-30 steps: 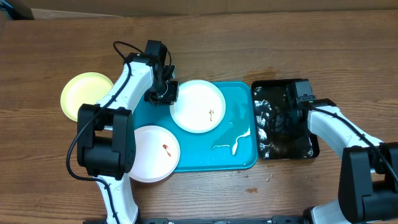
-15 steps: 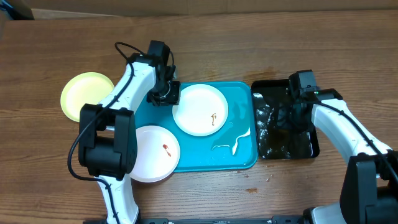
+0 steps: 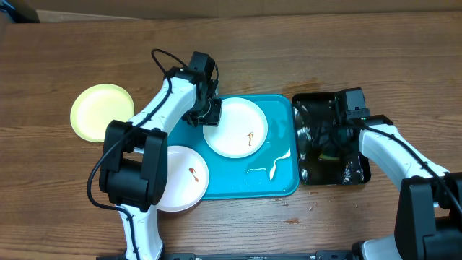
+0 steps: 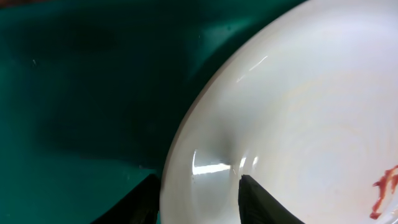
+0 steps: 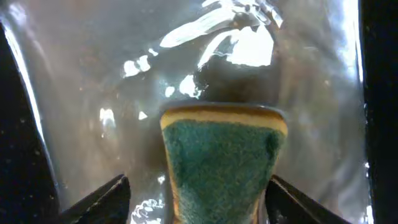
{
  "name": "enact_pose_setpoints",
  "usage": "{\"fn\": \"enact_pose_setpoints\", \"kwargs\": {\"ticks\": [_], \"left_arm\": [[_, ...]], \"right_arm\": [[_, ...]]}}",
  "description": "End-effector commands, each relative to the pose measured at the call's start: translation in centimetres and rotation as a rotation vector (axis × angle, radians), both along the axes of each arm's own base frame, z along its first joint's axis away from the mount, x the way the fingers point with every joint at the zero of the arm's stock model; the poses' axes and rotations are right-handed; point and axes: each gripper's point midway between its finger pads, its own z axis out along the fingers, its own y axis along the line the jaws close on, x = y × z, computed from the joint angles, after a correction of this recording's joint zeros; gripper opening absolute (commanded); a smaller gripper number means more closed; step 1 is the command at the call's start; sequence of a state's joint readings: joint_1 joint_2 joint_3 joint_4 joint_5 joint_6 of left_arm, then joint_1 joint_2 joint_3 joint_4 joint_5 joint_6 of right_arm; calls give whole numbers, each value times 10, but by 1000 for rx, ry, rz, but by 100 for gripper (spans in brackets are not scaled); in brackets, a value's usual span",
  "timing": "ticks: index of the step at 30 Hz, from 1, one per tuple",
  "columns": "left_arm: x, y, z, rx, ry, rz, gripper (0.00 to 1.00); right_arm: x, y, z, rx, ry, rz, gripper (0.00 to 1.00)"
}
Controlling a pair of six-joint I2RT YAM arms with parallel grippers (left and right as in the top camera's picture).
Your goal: Clean dirty plates on tray and stack at the side
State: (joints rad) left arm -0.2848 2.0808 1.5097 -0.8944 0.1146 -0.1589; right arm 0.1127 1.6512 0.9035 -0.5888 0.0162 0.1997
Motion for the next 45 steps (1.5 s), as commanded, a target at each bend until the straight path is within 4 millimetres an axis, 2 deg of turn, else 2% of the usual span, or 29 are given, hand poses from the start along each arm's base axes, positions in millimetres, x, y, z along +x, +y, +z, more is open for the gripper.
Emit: {"fn": "enact_pose_setpoints", "kwargs": {"ticks": [1,2,3,5,7,10,12,14,17,22,27,32,37,42,45], "left_arm": [[-8,3,-10,24,27,18,39],[-7,3,-10,24,26,18,36],[-7,3,-10,24,25,18,32],[-7,3,-10,24,26,18,29],[-8,4,-10,24,30,18,27],[-12,4,-10,28,46,18,4],[-15,4,-10,27,58,27,4],[-17,5,-10,30,72,53,4],[-18,5,-10,30,76,84,4],[-17,6,-10,33,76,99,4],[-14,15,-11,85,54,108,4],[-12,19,-11,105,47,120,4],[-13,19,-11,105,47,115,4],[-13,19,-11,105,47,115,4],[-13,19,-11,105,47,115,4]], "right_arm": [[-2,-4,3,-23,-11,9,36],[-4,-4,1,-23,-6,9,22],[-4,-4,1,-20,-4,10,4],[-3,0,4,1,-10,16,4],[2,1,18,7,-20,18,4],[7,2,50,8,-35,17,4],[6,2,68,9,-34,17,4],[5,2,75,9,-36,17,4],[5,2,72,8,-32,17,4],[-8,8,73,19,8,12,4],[-3,10,80,23,-31,26,4],[4,35,85,132,-64,76,4],[17,74,100,293,-140,167,4],[33,109,114,280,-261,261,4],[43,128,120,187,-353,299,4]]}}
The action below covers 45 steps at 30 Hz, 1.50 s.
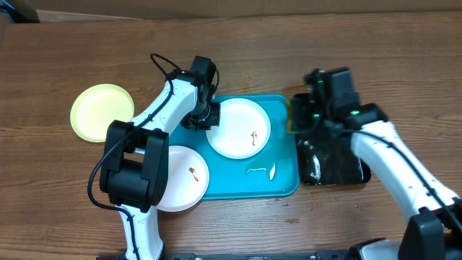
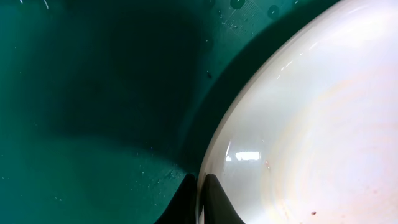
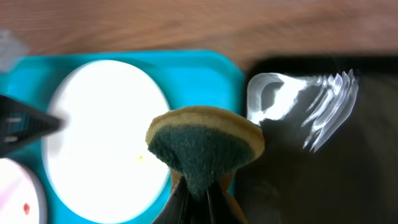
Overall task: Clean dirty plates on tray and stack at the side
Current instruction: 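Scrub the white plate with the sponge in the right gripper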
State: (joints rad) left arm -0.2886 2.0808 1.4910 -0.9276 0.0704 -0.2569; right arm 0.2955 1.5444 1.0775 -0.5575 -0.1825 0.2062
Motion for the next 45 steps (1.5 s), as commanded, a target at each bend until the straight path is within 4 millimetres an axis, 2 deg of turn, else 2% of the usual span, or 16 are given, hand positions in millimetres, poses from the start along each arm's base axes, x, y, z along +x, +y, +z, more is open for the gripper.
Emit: {"fn": "enact_pose_setpoints", "kwargs": {"ticks": [1,5,9,11,17,21,32,35,45], "left_arm": [[-1,9,-5,53,2,17,4],[-1,9,-5,54,4,17,4],[-1,9,-5,54,4,17,4],[-1,9,-5,54,4,17,4],[-2,9,-5,54,6,17,4],[-3,10,-5,56,10,17,4],[-3,10,-5,56,11,18,4],[-3,10,-5,56,11,18,4],[-2,9,-5,55,6,18,4]], "right_arm": [[6,24,19,-78,-126,21,4],[9,48,10,-187,-199,39,4],[10,77,-14,-208,-209,92,4],[17,85,-26,-231,-230,97,4],[30,91,-56,-265,-237,84,4],[32,85,-65,-308,-233,83,4],[0,76,-105,-343,-90,155,4],[-8,84,-108,-294,-50,190,4],[-30,97,-116,-124,109,82,4]]}}
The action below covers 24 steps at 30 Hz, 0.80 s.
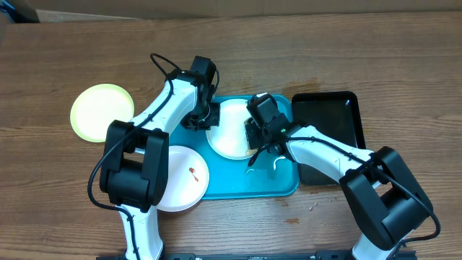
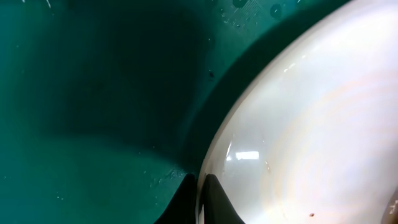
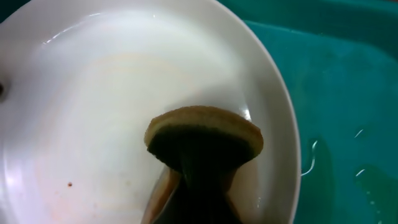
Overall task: Clean dirty plates on tray and stack at the side
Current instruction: 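Scrub the white plate with the sponge in the right gripper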
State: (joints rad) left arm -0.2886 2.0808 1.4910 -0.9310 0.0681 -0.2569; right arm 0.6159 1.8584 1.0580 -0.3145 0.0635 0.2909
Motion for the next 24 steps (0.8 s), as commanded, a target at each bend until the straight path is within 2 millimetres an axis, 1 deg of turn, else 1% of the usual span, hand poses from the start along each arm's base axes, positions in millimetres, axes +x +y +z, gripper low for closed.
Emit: {"fn": "enact_pose_setpoints", "kwargs": {"ticks": [1,9,13,16,20,22,24], "left_arm": [[-1,9,-5,51,2,18,4],[0,9,-5,51,1,18,4],[0,9,-5,50,0,18,4],[0,8,-5,50,-1,18,4],[0,8,-5,50,-2,18,4],[0,8,-5,50,-1,18,4],[0,8,-5,50,-1,18,4]], "right_arm": [[-17,3,-14,64,100,-59,4],[-20,2,-21,106,129,-144,4],[-19,21,-15,213,135,-117,4],[-13,36,-5,309,132,-125,4],[2,55,15,411,62,-91,4],[13,62,28,463,8,-75,4],[25,63,44,507,-35,-70,4]]}}
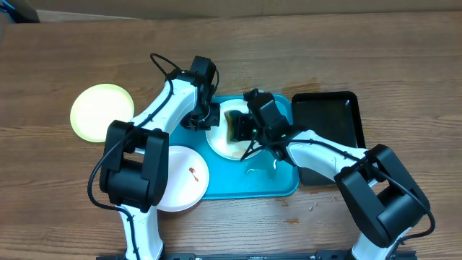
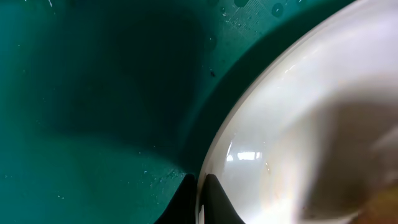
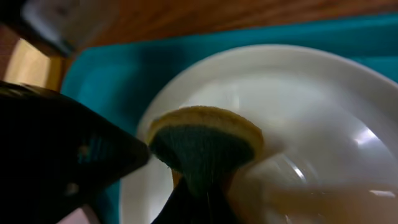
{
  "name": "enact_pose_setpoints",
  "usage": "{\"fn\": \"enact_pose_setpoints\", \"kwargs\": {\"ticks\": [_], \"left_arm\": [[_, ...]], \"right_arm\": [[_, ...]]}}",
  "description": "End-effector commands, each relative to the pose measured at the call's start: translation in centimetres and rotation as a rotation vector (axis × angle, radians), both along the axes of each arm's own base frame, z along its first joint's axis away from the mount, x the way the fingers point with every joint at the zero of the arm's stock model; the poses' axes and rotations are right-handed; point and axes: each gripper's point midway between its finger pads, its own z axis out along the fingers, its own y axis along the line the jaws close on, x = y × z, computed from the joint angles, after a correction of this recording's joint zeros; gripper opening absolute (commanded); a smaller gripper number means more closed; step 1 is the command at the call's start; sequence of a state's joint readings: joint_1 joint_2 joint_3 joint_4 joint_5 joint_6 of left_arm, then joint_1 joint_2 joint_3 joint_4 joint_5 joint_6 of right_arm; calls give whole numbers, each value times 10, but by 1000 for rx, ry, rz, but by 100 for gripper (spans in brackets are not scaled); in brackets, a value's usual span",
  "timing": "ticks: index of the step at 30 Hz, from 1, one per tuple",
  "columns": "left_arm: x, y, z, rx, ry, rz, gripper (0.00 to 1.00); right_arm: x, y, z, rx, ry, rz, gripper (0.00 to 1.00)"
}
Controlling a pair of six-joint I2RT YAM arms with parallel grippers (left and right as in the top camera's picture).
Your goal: Clean dirty plates on tray and stack at the side
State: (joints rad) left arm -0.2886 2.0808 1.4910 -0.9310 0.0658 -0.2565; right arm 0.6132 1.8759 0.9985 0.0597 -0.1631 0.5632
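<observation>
A white plate (image 1: 232,146) lies in the teal tray (image 1: 281,184). My left gripper (image 1: 204,119) is shut on the plate's left rim (image 2: 214,155), its fingertips (image 2: 199,208) pinching the edge. A yellow sponge with a green scouring face (image 3: 205,146) is pinched in my right gripper (image 1: 243,127), which is shut on it over the plate's left part (image 3: 261,99). A second white plate (image 1: 180,177) with a red smear lies half off the tray's left side. A pale yellow plate (image 1: 101,112) rests on the table at the left.
A black tray (image 1: 332,126) stands to the right of the teal tray. Streaks of water or foam (image 1: 263,170) lie on the teal tray below the plate. The wooden table (image 1: 361,43) stretches behind and to the right.
My right gripper has moved the sponge from the plate's right part to its left part, close to the left gripper. The left gripper still pinches the plate's rim.
My right gripper stood open around the sponge in the black tray while my left was open at the plate's rim. Then the left was shut on the rim and the right held the sponge above the tray. The sponge then lay on the plate's right, now its left.
</observation>
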Motion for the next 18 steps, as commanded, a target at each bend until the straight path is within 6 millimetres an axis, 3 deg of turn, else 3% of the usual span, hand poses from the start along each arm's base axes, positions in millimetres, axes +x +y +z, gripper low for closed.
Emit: {"fn": "enact_pose_setpoints", "kwargs": {"ticks": [1,6,9,13,18], "left_arm": [[0,8,-4,48,0,18,4],[-1,9,-5,50,4,17,4],[-1,9,-5,50,3,11,4],[0,9,-4,49,0,11,4],[6,13,8,71,-44,15,4]], "right_arm": [[12,4,22,83,-27,7,4],[35,-17,66,144,-100,1,4],[39,-52,86,117,-108,-49,4],[24,-115,98,-13,-60,-109,4],[-15,-212,83,-248,115,-301,4]]}}
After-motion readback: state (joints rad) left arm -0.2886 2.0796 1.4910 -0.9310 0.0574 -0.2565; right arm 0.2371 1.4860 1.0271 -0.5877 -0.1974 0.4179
